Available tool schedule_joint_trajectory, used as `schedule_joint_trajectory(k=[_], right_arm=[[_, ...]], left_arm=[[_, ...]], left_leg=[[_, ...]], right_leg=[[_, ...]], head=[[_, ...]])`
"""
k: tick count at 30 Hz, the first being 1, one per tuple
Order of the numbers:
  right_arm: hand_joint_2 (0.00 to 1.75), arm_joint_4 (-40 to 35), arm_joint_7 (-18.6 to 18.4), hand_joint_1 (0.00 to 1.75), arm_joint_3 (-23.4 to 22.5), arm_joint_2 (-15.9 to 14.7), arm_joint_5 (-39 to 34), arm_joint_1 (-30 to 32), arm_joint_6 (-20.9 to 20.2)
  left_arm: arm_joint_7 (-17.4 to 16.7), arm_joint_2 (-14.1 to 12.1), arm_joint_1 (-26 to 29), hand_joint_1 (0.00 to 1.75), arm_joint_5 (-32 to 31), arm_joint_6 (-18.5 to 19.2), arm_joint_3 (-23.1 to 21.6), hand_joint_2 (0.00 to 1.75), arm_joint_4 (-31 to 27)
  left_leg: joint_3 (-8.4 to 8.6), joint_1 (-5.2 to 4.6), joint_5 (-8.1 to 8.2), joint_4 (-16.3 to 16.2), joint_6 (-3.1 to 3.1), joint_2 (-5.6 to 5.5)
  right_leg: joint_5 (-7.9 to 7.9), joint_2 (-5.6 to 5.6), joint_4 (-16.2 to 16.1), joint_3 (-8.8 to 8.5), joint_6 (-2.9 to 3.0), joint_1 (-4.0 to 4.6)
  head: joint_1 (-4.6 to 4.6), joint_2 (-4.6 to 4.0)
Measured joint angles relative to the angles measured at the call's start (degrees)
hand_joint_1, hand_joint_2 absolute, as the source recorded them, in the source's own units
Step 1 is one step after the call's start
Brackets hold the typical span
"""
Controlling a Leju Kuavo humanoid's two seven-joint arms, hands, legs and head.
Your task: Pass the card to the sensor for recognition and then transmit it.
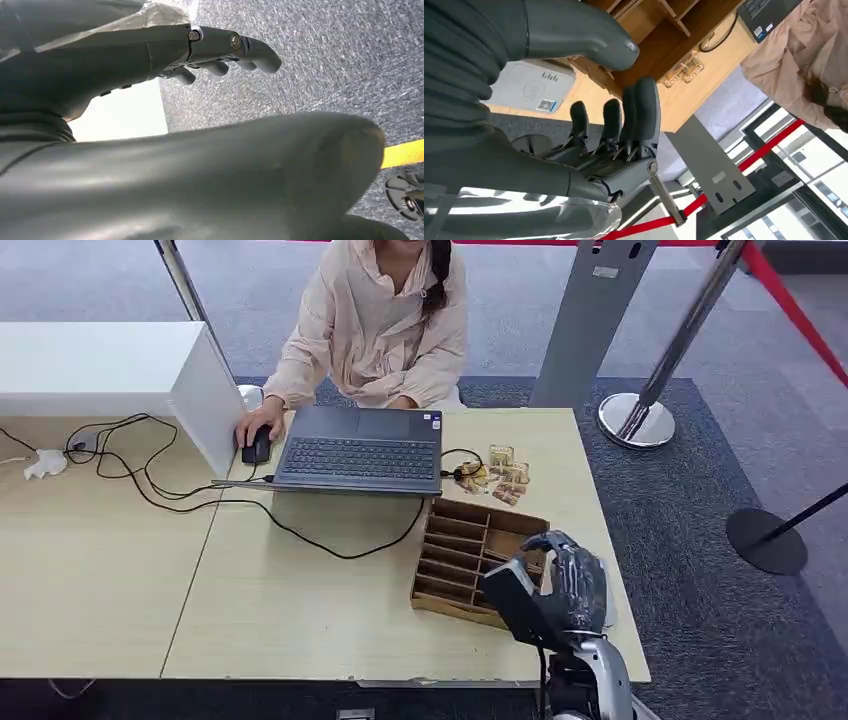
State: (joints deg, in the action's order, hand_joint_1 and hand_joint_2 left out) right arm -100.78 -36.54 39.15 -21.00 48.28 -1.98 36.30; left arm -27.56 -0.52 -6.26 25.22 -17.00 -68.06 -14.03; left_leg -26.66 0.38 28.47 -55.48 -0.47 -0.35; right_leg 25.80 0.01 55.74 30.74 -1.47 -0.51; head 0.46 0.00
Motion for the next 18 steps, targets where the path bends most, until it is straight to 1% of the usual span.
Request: schedule_joint_trajectory(k=[2, 14, 18], right_arm=[[1.75, 0.00, 0.00, 0.99, 0.02, -0.13, -0.04, 0.01, 0.04], [1.75, 0.46, -0.53, 1.03, 0.09, -0.22, -0.37, 0.31, 0.26], [1.75, 0.77, -0.59, 0.99, 0.11, -0.26, -0.46, 0.42, 0.39]], left_arm=[[0.15, 0.00, 0.00, 0.00, 0.00, 0.00, 0.00, 0.00, 0.00], [0.31, 0.00, 0.00, 0.00, -0.02, -0.15, 0.00, 0.00, 0.00], [0.31, 0.00, 0.00, 0.00, -0.02, -0.15, 0.00, 0.00, 0.00]], left_leg=[[0.02, 0.00, 0.00, 0.00, 0.00, 0.00], [0.01, 0.00, 0.00, 0.00, 0.00, 0.00], [0.01, 0.00, 0.00, 0.00, 0.00, 0.00]], right_leg=[[0.00, 0.00, 0.00, 0.00, 0.00, 0.00], [0.00, 0.00, 0.00, 0.00, 0.00, 0.00], [0.00, 0.00, 0.00, 0.00, 0.00, 0.00]], head=[[0.00, 0.00], [0.00, 0.00], [0.00, 0.00]])
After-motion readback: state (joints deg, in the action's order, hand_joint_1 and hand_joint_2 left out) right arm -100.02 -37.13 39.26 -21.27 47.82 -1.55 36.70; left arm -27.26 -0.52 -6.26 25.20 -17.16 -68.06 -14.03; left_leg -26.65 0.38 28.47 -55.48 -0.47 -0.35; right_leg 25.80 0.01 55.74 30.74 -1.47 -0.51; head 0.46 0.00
